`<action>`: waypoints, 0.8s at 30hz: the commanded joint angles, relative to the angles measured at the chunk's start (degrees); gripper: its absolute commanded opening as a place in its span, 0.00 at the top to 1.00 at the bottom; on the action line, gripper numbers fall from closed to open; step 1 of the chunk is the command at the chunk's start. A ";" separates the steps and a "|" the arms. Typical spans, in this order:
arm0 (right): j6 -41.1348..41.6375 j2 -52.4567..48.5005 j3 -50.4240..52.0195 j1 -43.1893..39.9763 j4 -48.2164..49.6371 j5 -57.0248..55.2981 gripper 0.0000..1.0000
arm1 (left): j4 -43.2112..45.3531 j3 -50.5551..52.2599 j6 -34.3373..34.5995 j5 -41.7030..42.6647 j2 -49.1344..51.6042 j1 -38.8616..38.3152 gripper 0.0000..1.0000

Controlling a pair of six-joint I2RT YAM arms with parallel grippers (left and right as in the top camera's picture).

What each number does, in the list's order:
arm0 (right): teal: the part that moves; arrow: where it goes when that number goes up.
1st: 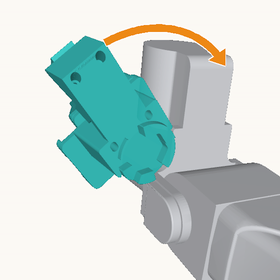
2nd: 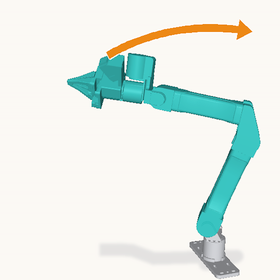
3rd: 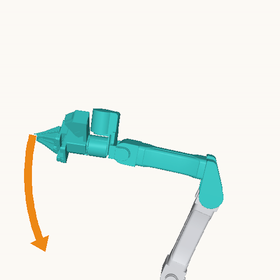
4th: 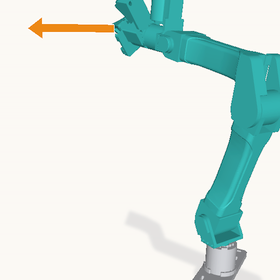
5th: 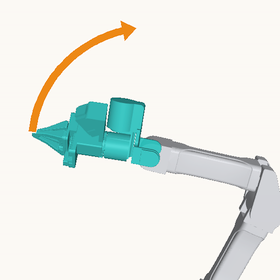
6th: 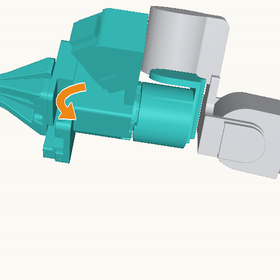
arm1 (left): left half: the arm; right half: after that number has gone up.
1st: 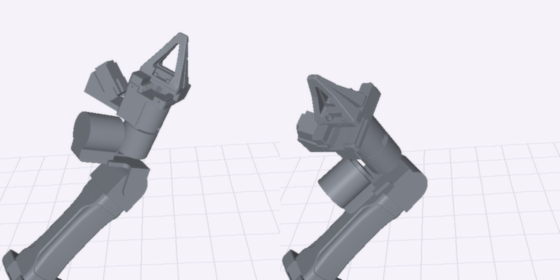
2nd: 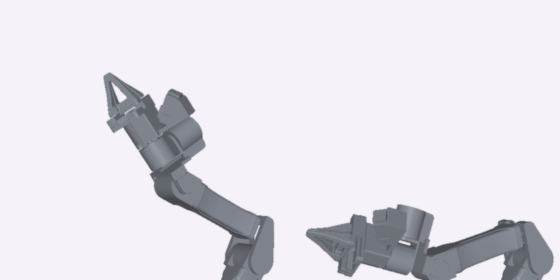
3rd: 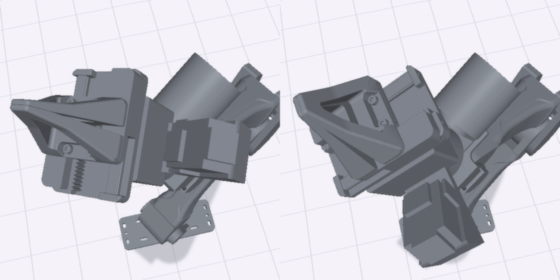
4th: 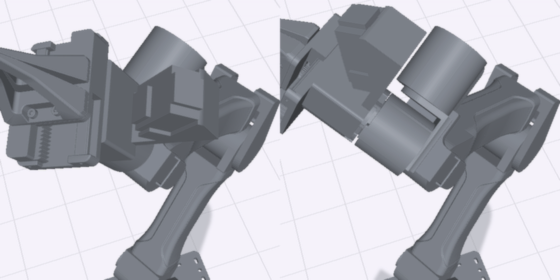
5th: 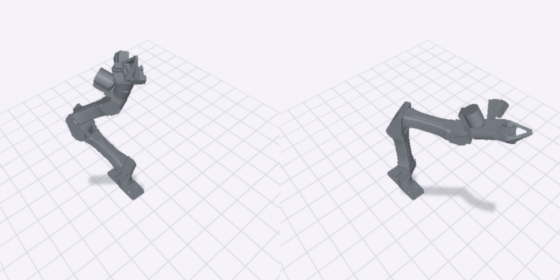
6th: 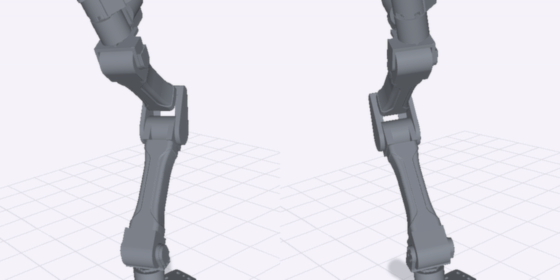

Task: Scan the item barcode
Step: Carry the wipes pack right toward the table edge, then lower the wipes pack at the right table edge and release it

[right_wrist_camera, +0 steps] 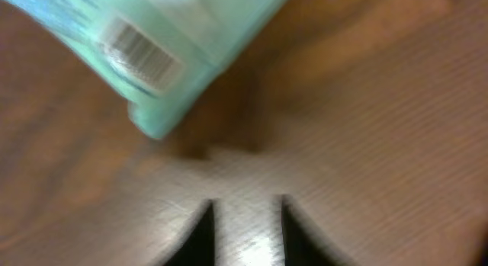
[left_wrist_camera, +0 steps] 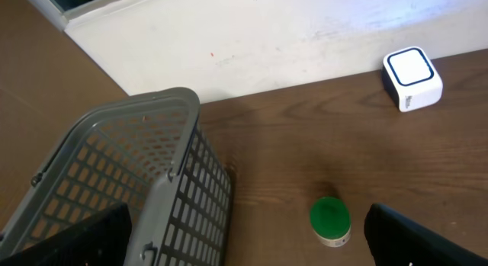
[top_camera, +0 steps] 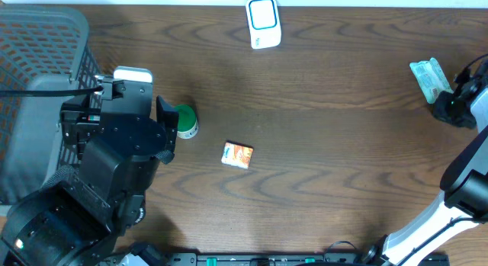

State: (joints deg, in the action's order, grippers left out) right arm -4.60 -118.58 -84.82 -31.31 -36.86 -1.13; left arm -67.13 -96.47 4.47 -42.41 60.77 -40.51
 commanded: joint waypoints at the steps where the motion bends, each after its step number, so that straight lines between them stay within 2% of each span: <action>1: 2.12 0.24 -2.01 1.49 0.74 8.15 0.31 | -0.13 -0.35 -0.28 -1.14 0.20 0.20 0.02; 3: -0.90 0.24 -3.89 2.60 0.15 8.96 0.05 | -0.13 -0.35 -0.28 -1.14 0.20 0.20 0.02; 4: -3.04 0.24 -4.68 3.15 -0.17 9.42 0.01 | -0.13 -0.35 -0.28 -1.14 0.20 0.20 0.02; 10: -15.02 0.17 -6.86 6.93 2.10 8.81 0.01 | -0.13 -0.35 -0.28 -1.14 0.20 0.20 0.02; 14: -16.31 -1.07 -6.86 8.15 7.45 3.65 0.01 | -0.13 -0.35 -0.28 -1.14 0.20 0.20 0.02; 24: -19.21 -4.35 -7.02 8.04 13.75 3.15 0.01 | -0.13 -0.35 -0.28 -1.14 0.20 0.20 0.02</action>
State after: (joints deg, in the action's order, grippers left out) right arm -21.58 -121.08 -90.94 -23.16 -23.94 2.76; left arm -67.11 -96.47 4.47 -42.41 60.77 -40.51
